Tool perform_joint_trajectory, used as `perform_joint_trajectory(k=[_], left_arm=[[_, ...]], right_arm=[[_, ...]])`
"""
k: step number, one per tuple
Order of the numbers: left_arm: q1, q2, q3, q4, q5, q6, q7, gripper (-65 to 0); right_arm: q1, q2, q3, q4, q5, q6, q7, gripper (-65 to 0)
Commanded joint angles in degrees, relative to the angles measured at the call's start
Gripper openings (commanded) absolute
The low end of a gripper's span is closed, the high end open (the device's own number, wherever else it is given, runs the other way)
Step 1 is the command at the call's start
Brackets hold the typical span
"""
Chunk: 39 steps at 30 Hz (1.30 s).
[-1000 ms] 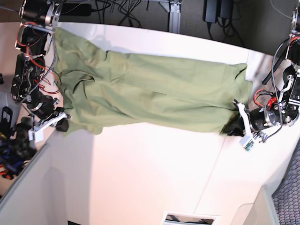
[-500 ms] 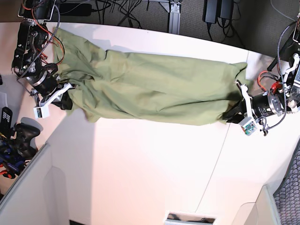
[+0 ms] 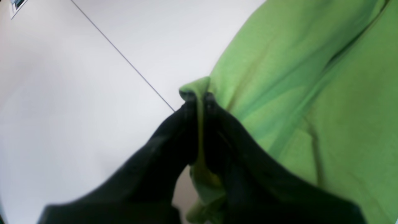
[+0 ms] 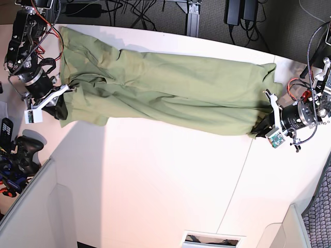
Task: Layout the t-shirt on the table in an organized manner, then fold the t-shirt properly
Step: 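Fold the shirt lengthwise with both grippers toward the collar edge, then lay the folded strip down and pull it taut with both grippers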
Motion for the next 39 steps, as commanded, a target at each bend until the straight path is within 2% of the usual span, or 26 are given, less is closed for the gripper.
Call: perform_joint_trajectory(k=[1,11,14,17,19,22,24,28,33,37,39], left_arm=[[-1.11,-0.81,-0.55,0.92,0.17,0.81,-1.38,-65.0],[-1.09,-1.33,3.91,5.60,11.08,0.81,-3.82,-65.0],[-1.07,-2.54,6.78,8.31,13.66,0.87,-3.78,-65.0],[-1.01,-4.76,9.81,10.97,15.87,3.15,-3.41,-65.0],[-0.26,-6.69,11.26,12.48,16.65,4.33,-3.43,-65.0],[2.75,-8.68,11.61,14.34,18.45,4.28,-3.45,-65.0],[5.20,-9.33,11.61,15.43,21.09,4.52,-4.17,-65.0],[7.87,-9.53,11.61,16.06,23.96,7.69,-5.14,-65.0],[9.14,-9.55,11.61,16.59,24.68,6.82,-5.09,-65.0],[9.40,-9.55,11.61,16.57,24.59,3.98,-5.09,-65.0],[9.42,-9.57,11.61,16.57,23.76,3.96,-5.03,-65.0]], right_arm=[[0.94,1.29,0.57,1.05,-0.76,0.09,2.29,-65.0],[0.98,4.85,-6.58,3.72,-11.13,0.02,9.16,-65.0],[0.83,5.35,-7.65,6.08,-13.29,0.02,9.22,-65.0],[0.63,6.60,-8.09,7.67,-14.86,0.02,9.22,-65.0],[0.50,8.33,-8.41,7.85,-15.04,0.02,9.20,-65.0],[-0.63,11.04,-8.46,8.00,-15.02,0.02,10.12,-65.0],[-1.92,12.39,-8.46,8.11,-15.06,0.02,10.84,-65.0],[-3.63,13.42,-8.44,8.17,-16.24,0.02,11.85,-65.0],[-6.27,13.33,-8.46,8.24,-16.20,0.00,11.82,-65.0],[-8.68,13.22,-8.48,8.22,-13.16,-0.02,11.72,-65.0],[-9.70,13.03,-8.48,8.22,-11.63,-0.02,11.21,-65.0]])
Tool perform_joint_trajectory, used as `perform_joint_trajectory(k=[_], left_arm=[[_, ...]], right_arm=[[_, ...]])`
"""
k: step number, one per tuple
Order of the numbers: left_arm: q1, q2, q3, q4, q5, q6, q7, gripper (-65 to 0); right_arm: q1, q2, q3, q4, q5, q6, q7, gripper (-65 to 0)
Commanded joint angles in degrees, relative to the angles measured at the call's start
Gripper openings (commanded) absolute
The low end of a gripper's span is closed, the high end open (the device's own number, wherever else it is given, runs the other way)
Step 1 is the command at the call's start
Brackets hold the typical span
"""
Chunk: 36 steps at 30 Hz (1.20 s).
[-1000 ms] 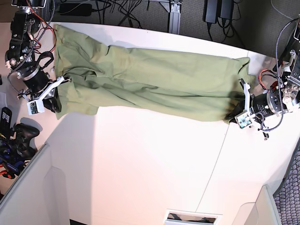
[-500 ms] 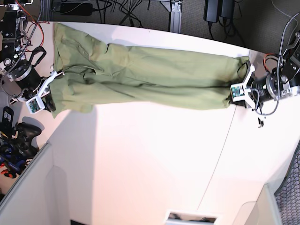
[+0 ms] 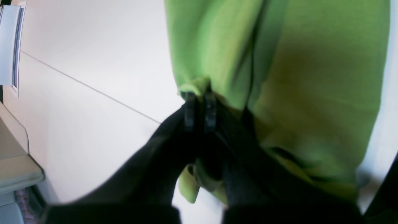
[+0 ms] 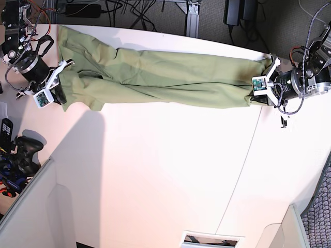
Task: Layout the t-shirt on the table in an organized manner, then fold the t-shirt properly
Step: 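Lay the folded strip down and pull it taut with both grippers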
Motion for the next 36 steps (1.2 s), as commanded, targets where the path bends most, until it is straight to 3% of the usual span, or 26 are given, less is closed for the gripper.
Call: perform_joint_trajectory(k=[1,4,6,9,11,16,23,27,33,35,36], left_arm=[[-0.72,-0.96,-0.61,0.83,-0.90,-0.26,-0.52,-65.0],[-0.79,-0.98,-0.61,0.81,-3.30,-0.68,0.33,-65.0],[-0.76,-0.96,-0.61,0.81,-4.26,-1.64,0.33,-59.1],[-0.76,-0.96,-0.61,0.81,-7.58,-1.68,1.20,-47.8],[-0.79,-0.96,-0.63,0.81,-10.12,-1.22,3.34,-43.5],[-0.76,-0.92,-2.95,0.81,-18.56,2.38,5.25,-43.4],[-0.79,-0.92,-11.23,0.81,-26.03,-0.11,5.29,-43.4],[-0.74,-0.87,-11.58,0.81,-26.84,-0.22,6.01,-43.4],[-0.74,-0.48,-11.58,0.81,-27.06,-0.20,6.60,-43.4],[-0.76,-0.42,-11.58,0.81,-28.52,-0.11,7.17,-43.4],[-0.76,-0.46,-11.58,0.81,-29.49,0.74,7.85,-43.0]], right_arm=[[-0.04,1.25,0.59,0.85,1.84,-0.42,0.37,-65.0],[-0.98,0.72,0.61,0.85,4.02,-0.44,-2.38,-65.0],[-1.27,-0.39,0.59,0.85,4.15,-0.44,-4.59,-63.4],[-1.27,-1.97,0.61,0.83,5.40,-0.48,-8.55,-40.4],[-1.27,-2.95,0.63,0.83,7.04,-0.48,-9.14,-36.1],[-1.11,-7.10,5.38,1.22,11.63,-0.55,-9.11,-36.2],[-1.11,-13.31,16.06,6.82,17.31,-0.48,-12.20,-36.2],[-0.50,-15.04,18.56,8.33,18.32,-0.37,-11.67,-36.2],[5.22,-18.16,16.61,3.58,17.88,-0.33,-11.72,-36.7],[6.36,-19.54,15.30,0.90,17.88,-0.31,-12.55,-44.2],[6.36,-20.09,14.82,0.20,17.97,-0.33,-13.55,-52.7]])
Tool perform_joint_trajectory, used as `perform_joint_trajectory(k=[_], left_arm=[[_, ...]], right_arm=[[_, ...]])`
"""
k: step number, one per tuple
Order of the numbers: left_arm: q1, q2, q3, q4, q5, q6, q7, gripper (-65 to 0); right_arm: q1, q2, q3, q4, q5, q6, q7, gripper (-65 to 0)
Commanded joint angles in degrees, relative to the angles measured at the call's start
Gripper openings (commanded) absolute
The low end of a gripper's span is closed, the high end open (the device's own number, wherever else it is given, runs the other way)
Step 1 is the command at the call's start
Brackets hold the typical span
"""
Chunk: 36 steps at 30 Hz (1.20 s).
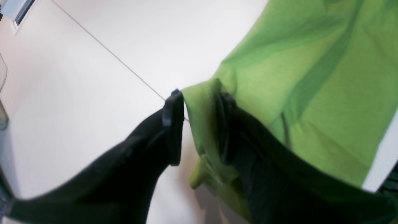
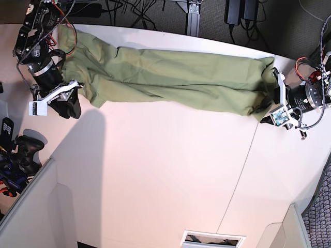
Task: Layout the t-shirt on the table in an organized manner, then fold the t-shirt properly
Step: 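Lay the folded strip down and pull it taut with both grippers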
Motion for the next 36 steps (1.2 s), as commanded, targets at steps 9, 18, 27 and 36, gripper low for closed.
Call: perform_joint_trajectory(k=[9,18,27,36], left_arm=[[-0.09,-0.66,-1.27,0.79,-7.82,4.46,5.49,-31.7],[4.90,5.81,-13.66,0.79,-23.78,4.35,15.19,-31.7],[13.57,15.52,-28.11,0.79,-30.23,4.07,16.44,-31.6],[16.09,20.63,-36.39,0.79,-33.27,4.09,16.68,-31.6]], right_arm=[[-6.38,-0.50,2.21,1.66,1.66,0.11,-3.17,-65.0],[-11.13,-0.55,2.36,1.70,2.84,0.11,-2.32,-65.0],[-11.08,-0.57,2.32,1.42,2.86,0.11,-1.42,-65.0],[-11.10,-0.57,2.32,1.33,2.86,0.13,-1.46,-65.0]])
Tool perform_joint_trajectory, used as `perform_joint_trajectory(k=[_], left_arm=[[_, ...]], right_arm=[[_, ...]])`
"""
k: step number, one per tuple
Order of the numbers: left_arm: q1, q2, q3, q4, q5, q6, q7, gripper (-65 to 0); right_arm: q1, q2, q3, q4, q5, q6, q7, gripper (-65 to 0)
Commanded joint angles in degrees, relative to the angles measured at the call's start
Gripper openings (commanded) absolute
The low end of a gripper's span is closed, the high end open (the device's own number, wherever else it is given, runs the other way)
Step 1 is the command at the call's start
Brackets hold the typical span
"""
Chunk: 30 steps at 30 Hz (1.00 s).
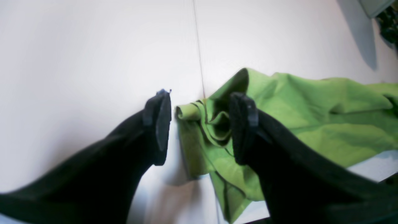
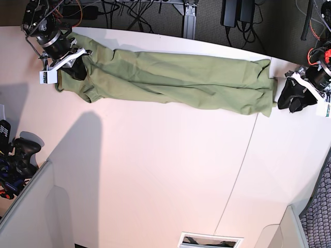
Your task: Layout the t-shirt on the table in an organized manner, then fold the t-shirt properly
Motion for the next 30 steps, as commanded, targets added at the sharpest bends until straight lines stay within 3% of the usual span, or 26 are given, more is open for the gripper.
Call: perform_joint_trajectory(k=[1,6,10,20,26,30], left_arm=[[-0.07,-0.55,-0.09,0.79,-1.03,-0.46,-0.83,-31.6],[-0.07,0.74,0.35,0.76,0.50,-0.50,-1.86,-31.4],[-0.07,2.27,0.35,0.42,4.59,-1.36,-4.81,-20.9],[0.50,2.40,0.68,0.42,-0.48,-5.14,-1.60,-20.7],[1.79,2.45,5.18,-0.33,1.40,-4.87,-1.90,-20.7],[0.57,2.45,6.99,-4.37,3.39,-2.93,-3.87,-20.7]], right_arm=[[0.42,0.92,0.33,0.74,0.90,0.13,1.29,-65.0],[0.42,0.94,0.33,0.37,0.87,0.15,1.31,-65.0],[0.44,0.44,0.33,-0.44,0.70,0.17,1.36,-65.0],[0.72,-1.66,0.33,-5.09,-1.64,0.22,3.50,-65.0],[0.92,-1.62,0.33,-5.68,-1.46,0.22,3.69,-65.0],[0.90,-1.62,0.33,-5.68,-1.46,0.24,3.65,-65.0]])
